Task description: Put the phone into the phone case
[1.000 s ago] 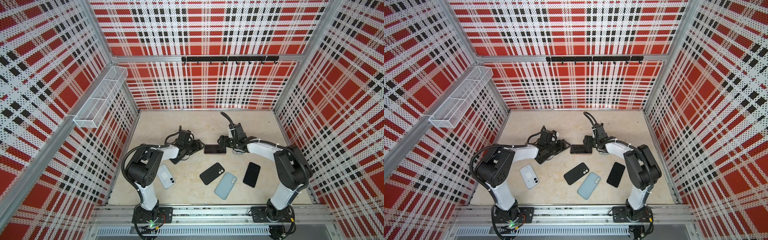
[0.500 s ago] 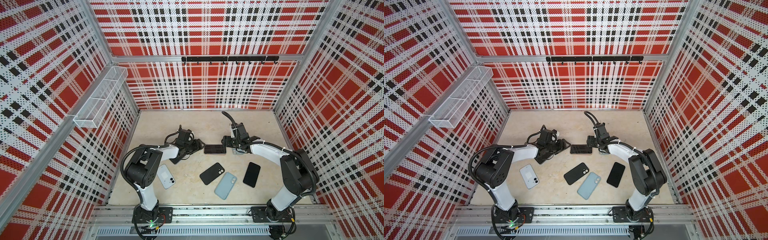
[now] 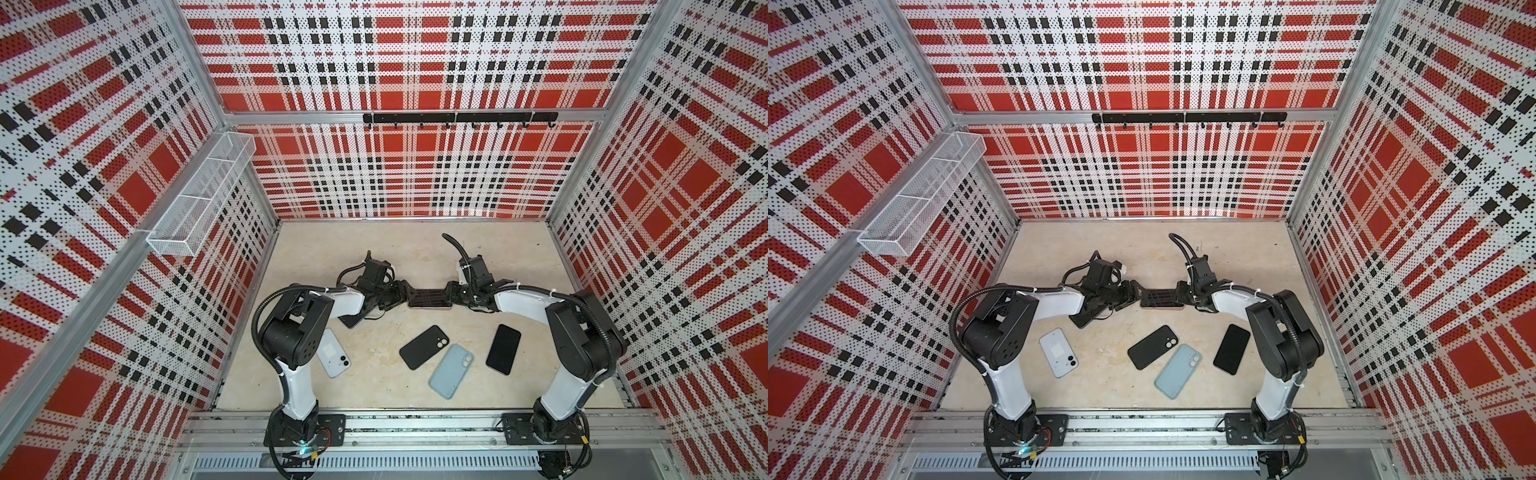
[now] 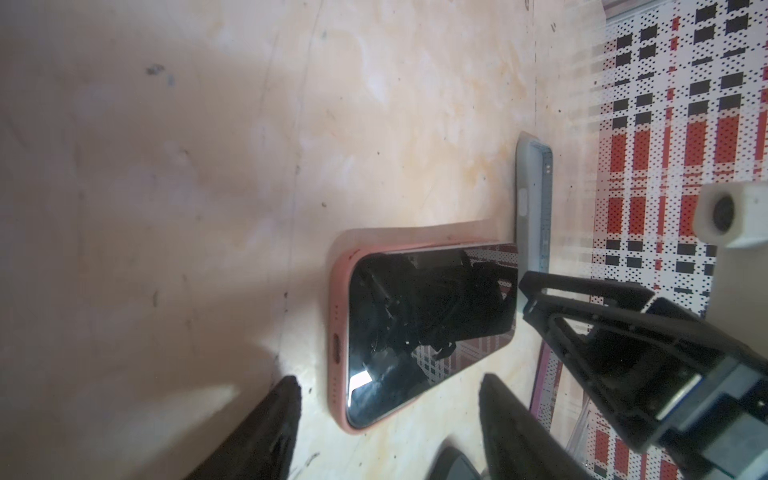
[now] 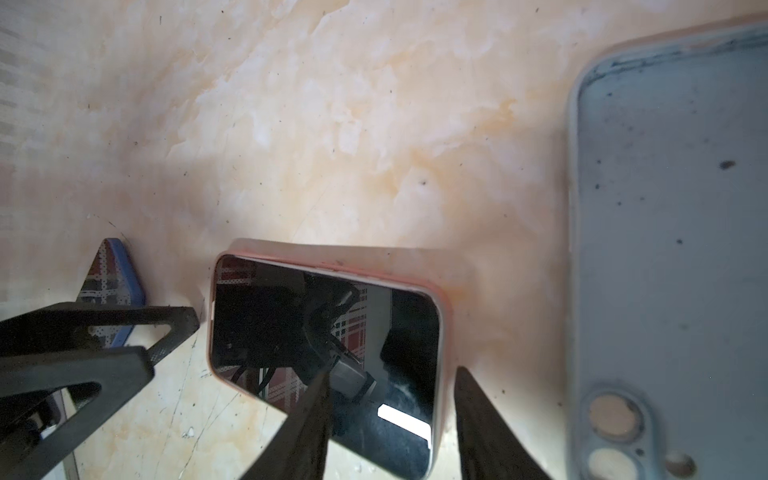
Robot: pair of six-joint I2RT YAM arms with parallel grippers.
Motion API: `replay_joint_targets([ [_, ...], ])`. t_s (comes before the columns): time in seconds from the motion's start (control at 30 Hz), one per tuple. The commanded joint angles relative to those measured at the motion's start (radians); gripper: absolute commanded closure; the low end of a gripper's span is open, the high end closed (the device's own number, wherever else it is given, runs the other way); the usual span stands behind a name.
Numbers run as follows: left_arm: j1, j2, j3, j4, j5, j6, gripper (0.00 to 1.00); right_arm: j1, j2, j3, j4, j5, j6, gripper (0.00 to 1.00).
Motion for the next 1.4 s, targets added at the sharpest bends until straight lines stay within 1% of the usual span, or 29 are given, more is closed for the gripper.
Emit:
replay_joint_targets([
  [0.0, -0.006, 0.015, 0.022, 0.005, 0.0, 0.0, 0.3, 0.003, 0.024, -0.023, 0.066, -0.023, 0.021, 0.53],
  [0.1, -0.009, 0.021, 0.023, 0.011, 0.002, -0.003, 0.3, 0.004, 0.029, -0.033, 0.083, -0.034, 0.026, 0.56],
  [0.17, -0.011, 0.026, 0.025, 0.015, 0.001, -0.005, 0.3, 0.005, 0.031, -0.04, 0.098, -0.044, 0.029, 0.61],
  [0.23, -0.013, 0.029, 0.026, 0.018, 0.001, -0.007, 0.3, 0.007, 0.03, -0.044, 0.111, -0.05, 0.035, 0.7],
  [0.33, -0.015, 0.037, 0.029, 0.022, 0.001, -0.01, 0.3, 0.01, 0.033, -0.046, 0.117, -0.055, 0.038, 0.8],
  [0.5, -0.015, 0.041, 0.033, 0.025, 0.001, -0.011, 0.3, 0.021, 0.047, -0.047, 0.124, -0.064, 0.045, 0.9],
  [0.63, -0.017, 0.044, 0.033, 0.028, 0.002, -0.011, 0.3, 0.032, 0.066, -0.041, 0.133, -0.073, 0.055, 0.95],
  [0.87, -0.016, 0.04, 0.026, 0.031, 0.001, -0.012, 0.29, 0.056, 0.095, -0.021, 0.137, -0.084, 0.066, 0.98],
  [0.93, -0.014, 0.034, 0.02, 0.031, -0.002, -0.011, 0.29, 0.055, 0.082, -0.024, 0.13, -0.069, 0.065, 0.97],
  [1.0, -0.008, 0.023, 0.009, 0.031, -0.008, -0.007, 0.28, 0.048, 0.06, -0.022, 0.108, -0.054, 0.061, 0.94],
  [1.07, -0.002, 0.012, -0.002, 0.031, -0.018, -0.004, 0.26, 0.027, 0.026, -0.024, 0.09, -0.052, 0.057, 0.85],
  [1.17, 0.008, 0.001, -0.015, 0.031, -0.019, -0.002, 0.24, -0.017, -0.025, -0.04, 0.088, -0.084, 0.053, 0.73],
  [1.2, 0.012, 0.0, -0.017, 0.031, -0.017, 0.0, 0.19, -0.032, -0.036, -0.044, 0.089, -0.103, 0.049, 0.7],
  [1.23, 0.012, -0.002, -0.017, 0.03, -0.017, 0.001, 0.15, -0.047, -0.044, -0.045, 0.088, -0.122, 0.043, 0.66],
  [1.37, 0.013, -0.002, -0.015, 0.03, -0.014, 0.005, 0.14, -0.077, -0.039, -0.048, 0.092, -0.182, 0.026, 0.54],
])
